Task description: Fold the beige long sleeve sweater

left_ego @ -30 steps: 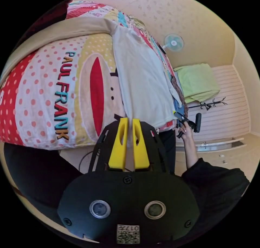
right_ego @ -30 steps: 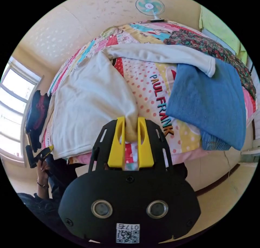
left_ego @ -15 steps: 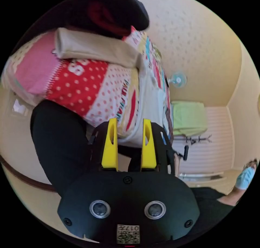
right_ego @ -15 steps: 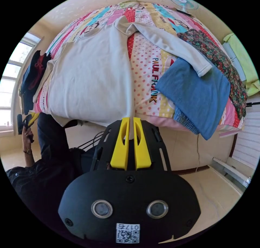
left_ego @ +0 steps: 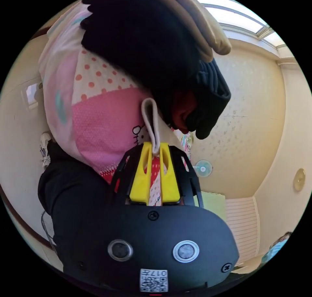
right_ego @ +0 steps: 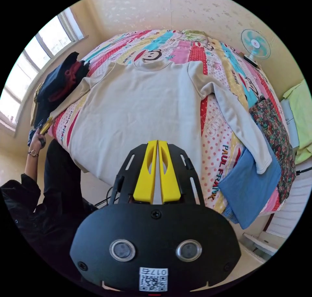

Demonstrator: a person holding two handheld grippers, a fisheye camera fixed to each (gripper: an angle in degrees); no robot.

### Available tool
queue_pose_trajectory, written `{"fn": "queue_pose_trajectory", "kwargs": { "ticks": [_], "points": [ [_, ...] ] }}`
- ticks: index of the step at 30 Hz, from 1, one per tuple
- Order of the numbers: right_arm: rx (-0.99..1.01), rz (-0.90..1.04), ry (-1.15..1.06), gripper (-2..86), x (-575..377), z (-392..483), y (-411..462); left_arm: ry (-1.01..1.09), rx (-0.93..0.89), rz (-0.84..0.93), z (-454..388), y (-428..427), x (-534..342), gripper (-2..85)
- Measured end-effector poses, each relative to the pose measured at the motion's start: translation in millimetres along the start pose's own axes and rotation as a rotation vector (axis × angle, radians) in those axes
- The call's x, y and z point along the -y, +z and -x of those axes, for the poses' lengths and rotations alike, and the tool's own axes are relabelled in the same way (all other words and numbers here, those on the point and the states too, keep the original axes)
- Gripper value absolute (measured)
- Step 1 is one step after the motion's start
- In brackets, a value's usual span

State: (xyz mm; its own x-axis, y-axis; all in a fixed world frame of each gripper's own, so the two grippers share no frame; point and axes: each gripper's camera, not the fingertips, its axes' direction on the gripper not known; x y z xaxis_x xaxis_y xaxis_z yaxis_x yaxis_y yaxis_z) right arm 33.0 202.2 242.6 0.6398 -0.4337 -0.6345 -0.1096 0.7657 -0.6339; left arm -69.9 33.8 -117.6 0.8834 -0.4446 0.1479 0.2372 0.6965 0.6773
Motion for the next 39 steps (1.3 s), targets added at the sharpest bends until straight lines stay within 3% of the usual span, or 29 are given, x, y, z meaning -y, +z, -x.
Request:
{"fn": "queue_pose_trajectory", "kwargs": {
  "ticks": [3, 6, 10, 15, 20, 25, 29, 33, 39],
  "points": [
    [-0.106, -0.207, 0.030, 0.5, -28, -2, 20, 0.151, 0.070, -0.087, -39, -34, -12, 4.3],
    [-0.108, -0.074, 0.062, 0.5, -46, -10, 68, 0.291, 0.088, -0.141, -88, -56, -15, 4.4],
    [-0.132, -0.092, 0.071, 0.4, -61, -16, 61, 0.545, 0.040, -0.098, -178, -36, -24, 4.4],
    [0.024, -0.100, 0.109, 0.4, -79, -49, 50, 0.818, -0.034, 0.089, -285, 79, -65, 4.4],
    [0.273, -0.117, 0.196, 0.5, -99, -100, 45, 0.999, -0.167, 0.415, -358, 267, -156, 4.4],
    [0.544, -0.142, 0.289, 0.4, -122, -150, 49, 1.044, -0.069, 0.616, -336, 414, -256, 4.8],
    [0.540, -0.152, 0.281, 0.3, -130, -156, 44, 0.919, -0.016, 0.843, -266, 486, -310, 9.3],
    [0.622, -0.162, 0.294, 0.3, -137, -173, 46, 0.868, -0.074, 0.788, -233, 443, -318, 9.1],
    [0.628, -0.167, 0.289, 0.3, -143, -178, 44, 0.904, 0.220, 0.669, -193, 344, -302, 9.5]
  ]
}}
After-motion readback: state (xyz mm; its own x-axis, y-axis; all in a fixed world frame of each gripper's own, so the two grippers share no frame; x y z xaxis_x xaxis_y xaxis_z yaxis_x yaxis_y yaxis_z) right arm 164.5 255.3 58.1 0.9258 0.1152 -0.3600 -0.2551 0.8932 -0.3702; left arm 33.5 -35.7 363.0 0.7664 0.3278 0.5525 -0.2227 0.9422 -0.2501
